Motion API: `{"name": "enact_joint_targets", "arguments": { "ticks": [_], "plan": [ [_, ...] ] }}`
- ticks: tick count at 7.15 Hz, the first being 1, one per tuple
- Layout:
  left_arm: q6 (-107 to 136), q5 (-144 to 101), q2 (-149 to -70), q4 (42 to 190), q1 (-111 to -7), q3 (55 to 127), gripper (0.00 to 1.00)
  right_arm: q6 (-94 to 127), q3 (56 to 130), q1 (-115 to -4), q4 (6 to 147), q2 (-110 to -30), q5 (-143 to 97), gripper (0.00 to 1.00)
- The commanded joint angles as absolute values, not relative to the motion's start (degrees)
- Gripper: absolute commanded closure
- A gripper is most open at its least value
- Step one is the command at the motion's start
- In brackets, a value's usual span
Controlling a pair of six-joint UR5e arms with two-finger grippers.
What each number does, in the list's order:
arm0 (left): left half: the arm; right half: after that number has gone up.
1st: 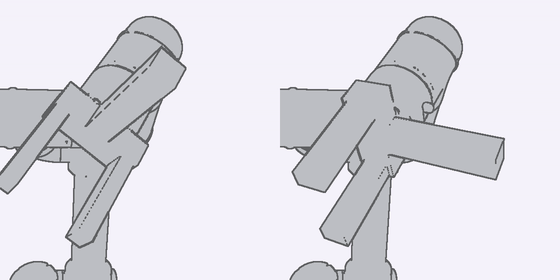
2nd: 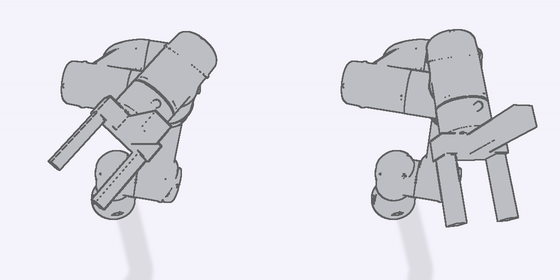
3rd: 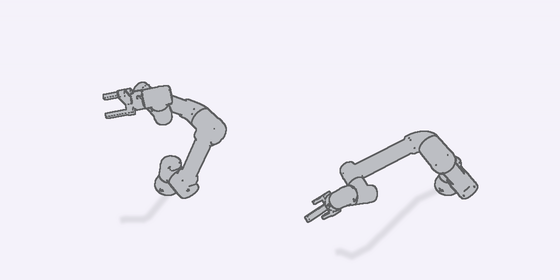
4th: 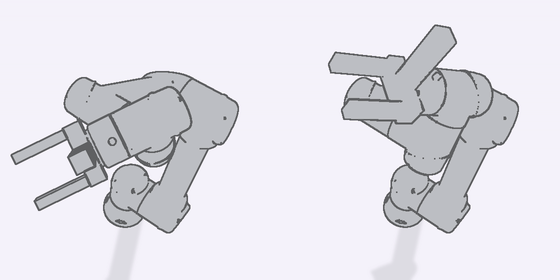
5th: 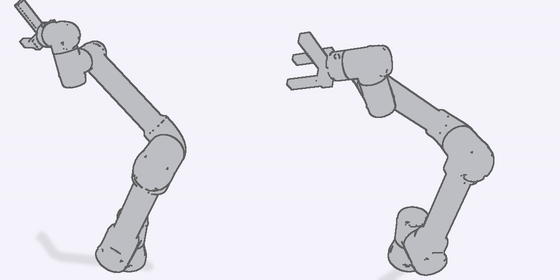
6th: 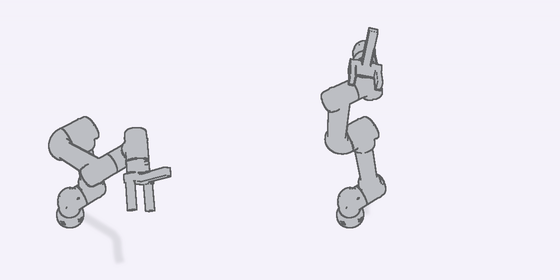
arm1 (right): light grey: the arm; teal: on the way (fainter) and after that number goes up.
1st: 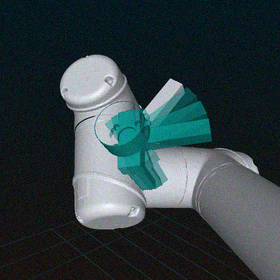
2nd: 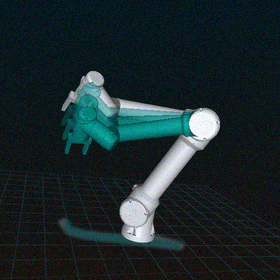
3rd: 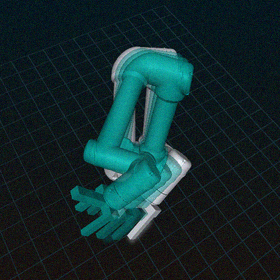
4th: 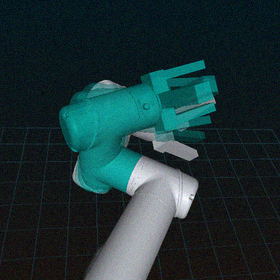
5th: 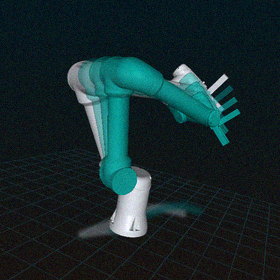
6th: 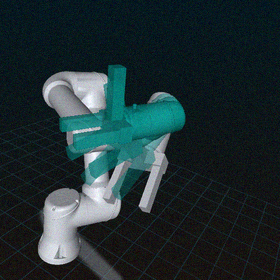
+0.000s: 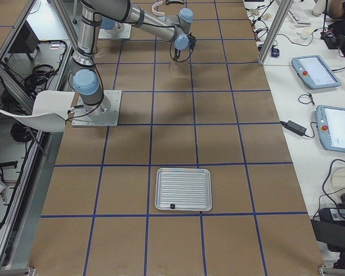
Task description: Place bearing gear from tray to pile
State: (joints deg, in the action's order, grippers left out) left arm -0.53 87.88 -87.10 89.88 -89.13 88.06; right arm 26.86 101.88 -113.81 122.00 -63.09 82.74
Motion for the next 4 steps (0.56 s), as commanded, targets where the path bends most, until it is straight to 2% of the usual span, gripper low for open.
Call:
{"name": "enact_joint_targets", "arguments": {
  "ticks": [1, 4],
  "plan": [
    [1.6, 87.3, -87.3, 87.4, -90.4, 90.2, 0.0, 22.7, 101.3, -112.2, 121.9, -63.5, 83.4, 0.0],
    [9.0, 87.3, -88.2, 75.6, -95.7, 99.3, 0.0, 1.6, 100.5, -98.7, 116.8, -69.2, 86.2, 0.0]
  ]
}}
